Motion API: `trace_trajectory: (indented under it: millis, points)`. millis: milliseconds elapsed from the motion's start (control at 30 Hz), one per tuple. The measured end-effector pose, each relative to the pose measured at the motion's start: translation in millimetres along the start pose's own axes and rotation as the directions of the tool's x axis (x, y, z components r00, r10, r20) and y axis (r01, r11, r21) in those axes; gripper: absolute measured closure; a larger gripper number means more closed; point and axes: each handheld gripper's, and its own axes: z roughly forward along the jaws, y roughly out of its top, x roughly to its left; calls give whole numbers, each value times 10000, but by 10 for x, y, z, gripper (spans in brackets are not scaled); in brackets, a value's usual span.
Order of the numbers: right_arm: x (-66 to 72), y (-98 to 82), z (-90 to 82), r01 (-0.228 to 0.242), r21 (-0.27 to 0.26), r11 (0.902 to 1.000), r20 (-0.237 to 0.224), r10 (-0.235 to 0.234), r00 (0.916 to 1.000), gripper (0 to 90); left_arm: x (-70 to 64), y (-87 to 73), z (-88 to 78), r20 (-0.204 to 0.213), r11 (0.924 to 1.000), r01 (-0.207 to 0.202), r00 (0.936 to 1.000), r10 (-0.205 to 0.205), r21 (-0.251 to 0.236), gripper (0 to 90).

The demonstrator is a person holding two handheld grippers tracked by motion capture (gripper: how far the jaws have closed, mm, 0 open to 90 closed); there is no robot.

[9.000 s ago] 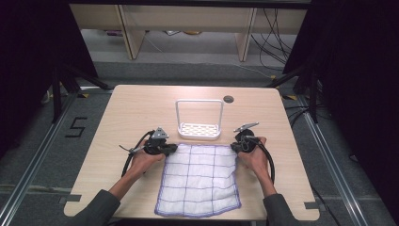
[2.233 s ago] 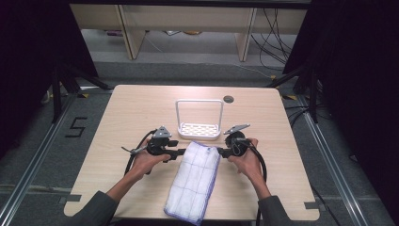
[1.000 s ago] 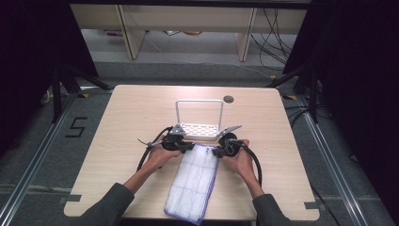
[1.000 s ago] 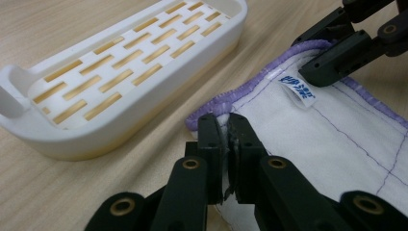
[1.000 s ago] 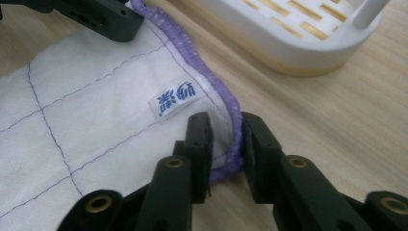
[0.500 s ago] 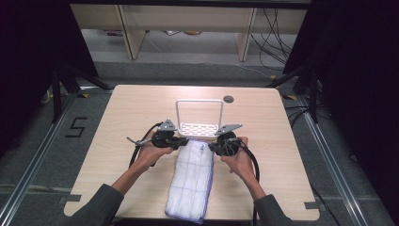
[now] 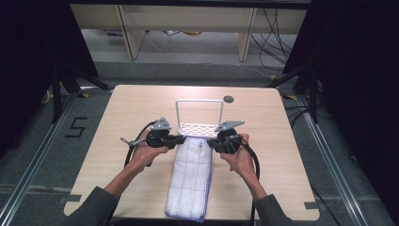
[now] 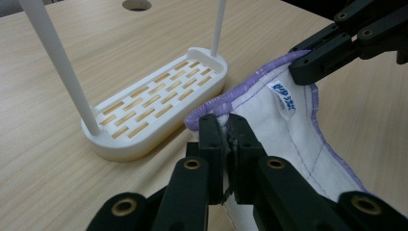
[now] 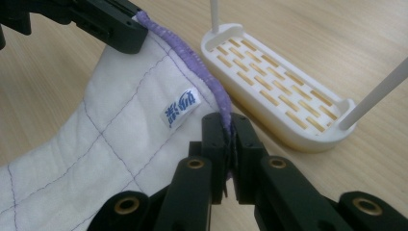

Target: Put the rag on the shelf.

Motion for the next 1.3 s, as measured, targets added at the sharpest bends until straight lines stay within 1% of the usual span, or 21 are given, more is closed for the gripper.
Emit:
trace_trajectory:
  millis: [33, 67, 100, 133, 167, 200, 233, 333, 367, 433, 500, 633, 733, 767, 800, 833, 967, 1067, 1100, 1200, 1300]
  points:
    - [-2, 17, -36, 14, 170, 9999, -55, -13, 10000, 866, -9, 8, -11, -131, 10000, -14, 9999, 14, 8, 853]
    - [-11, 24, -37, 286, 3, 9996, -28, -286, 9996, 866, -8, 15, -18, -19, 10000, -18, 10000, 18, -4, 853]
    - [11, 27, -41, 55, -136, 9999, -14, -55, 10000, 866, -17, 21, -30, -72, 10000, -12, 10000, 12, -23, 853]
    - [21, 44, -82, 43, 91, 9999, -139, -41, 9999, 866, -15, 31, -44, -49, 10000, -86, 10000, 86, 12, 853]
    - [6, 52, -84, 407, -142, 9991, -43, -408, 9992, 866, -35, 54, -78, -91, 10000, -42, 10000, 41, -73, 853]
    - [39, 69, -119, 377, -404, 9985, -26, -379, 9993, 866, -44, 65, -98, -157, 9999, -58, 9999, 56, -99, 853]
    - [49, 80, -156, 418, -262, 9988, -36, -419, 9991, 866, -60, 79, -120, -193, 9999, -42, 9998, 39, -140, 853]
    - [111, 103, -226, 440, -529, 9976, -34, -442, 9990, 866, -117, 127, -198, -174, 9991, -212, 9996, 205, -376, 853]
    - [132, 110, -273, 372, -359, 9987, -100, -376, 9992, 866, -138, 152, -234, -149, 9992, -257, 9996, 252, -314, 853]
    - [152, 130, -344, 546, -559, 9969, -81, -551, 9984, 866, -186, 208, -302, -118, 9986, -314, 9995, 309, -431, 853]
    - [175, 153, -419, 476, -690, 9965, 1, -477, 9989, 866, -219, 257, -350, -54, 9973, -482, 9988, 479, -555, 853]
    - [217, 225, -553, 672, -1016, 9926, 17, -674, 9977, 866, -315, 385, -506, -77, 9952, -726, 9974, 722, -651, 853]
    - [287, 297, -709, 611, -1320, 9894, 157, -595, 9981, 867, -374, 479, -601, -90, 9930, -928, 9957, 924, -725, 854]
    - [294, 322, -744, 851, -1426, 9861, 118, -842, 9964, 867, -394, 531, -644, -133, 9916, -1011, 9949, 1004, -803, 855]
    - [329, 351, -806, 743, -1581, 9846, 171, -725, 9972, 867, -412, 571, -675, -165, 9908, -1021, 9947, 1010, -883, 855]
    - [331, 385, -849, 991, -1662, 9811, 204, -970, 9951, 867, -424, 625, -706, -142, 9899, -1070, 9942, 1061, -930, 855]
    - [324, 522, -974, 1205, -1788, 9765, 432, -1146, 9925, 868, -437, 806, -793, -87, 9895, -1052, 9945, 1048, -995, 855]
    - [306, 658, -1064, 1044, -1767, 9787, 450, -979, 9942, 868, -416, 939, -828, -147, 9898, -1082, 9941, 1073, -925, 855]
    - [284, 692, -1082, 1206, -1831, 9757, 551, -1123, 9921, 867, -398, 994, -836, -185, 9900, -1054, 9944, 1041, -939, 855]
    - [257, 828, -1159, 999, -1915, 9764, 537, -912, 9944, 867, -357, 1137, -860, -165, 9907, -912, 9958, 900, -1011, 855]
    - [207, 931, -1221, 1060, -1968, 9747, 556, -968, 9937, 867, -330, 1240, -877, -174, 9911, -877, 9961, 864, -1005, 856]
